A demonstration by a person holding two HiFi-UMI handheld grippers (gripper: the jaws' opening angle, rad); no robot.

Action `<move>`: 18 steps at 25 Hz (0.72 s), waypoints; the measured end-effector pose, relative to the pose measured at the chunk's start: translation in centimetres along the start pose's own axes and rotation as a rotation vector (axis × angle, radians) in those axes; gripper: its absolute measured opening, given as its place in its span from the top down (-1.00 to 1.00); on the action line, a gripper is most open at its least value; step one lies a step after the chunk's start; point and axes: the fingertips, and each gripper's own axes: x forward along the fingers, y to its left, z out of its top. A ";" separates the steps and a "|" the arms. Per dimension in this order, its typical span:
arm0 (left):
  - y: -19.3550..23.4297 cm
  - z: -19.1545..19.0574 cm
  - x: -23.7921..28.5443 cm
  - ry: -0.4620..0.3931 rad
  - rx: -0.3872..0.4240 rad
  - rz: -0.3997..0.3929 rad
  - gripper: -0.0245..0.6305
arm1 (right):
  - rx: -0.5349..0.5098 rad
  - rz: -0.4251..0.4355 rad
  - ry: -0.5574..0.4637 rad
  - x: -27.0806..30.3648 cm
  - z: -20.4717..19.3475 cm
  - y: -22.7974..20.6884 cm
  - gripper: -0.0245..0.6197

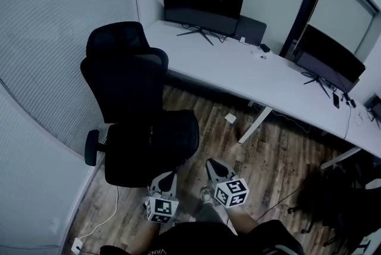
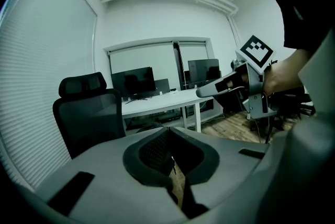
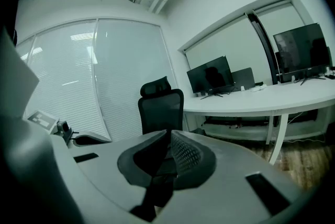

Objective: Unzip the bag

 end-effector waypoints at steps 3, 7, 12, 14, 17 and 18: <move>-0.2 -0.1 -2.5 -0.004 -0.003 -0.002 0.86 | 0.015 0.001 -0.025 -2.0 0.0 2.2 0.77; -0.3 -0.4 -5.4 -0.010 -0.013 0.001 0.86 | 0.014 0.017 -0.025 -3.8 -0.6 4.6 0.77; 0.0 0.5 -8.2 -0.053 0.001 0.011 0.86 | -0.016 0.033 -0.015 -5.4 -0.8 6.9 0.77; 0.1 0.8 -9.2 -0.058 0.000 0.018 0.86 | -0.032 0.039 -0.010 -6.1 -0.8 7.6 0.77; 0.5 0.9 -10.6 -0.056 -0.012 0.038 0.86 | -0.041 0.038 -0.007 -7.1 -0.7 8.4 0.77; 0.7 1.1 -11.0 -0.058 -0.014 0.045 0.86 | -0.042 0.036 -0.009 -7.3 -0.6 8.5 0.77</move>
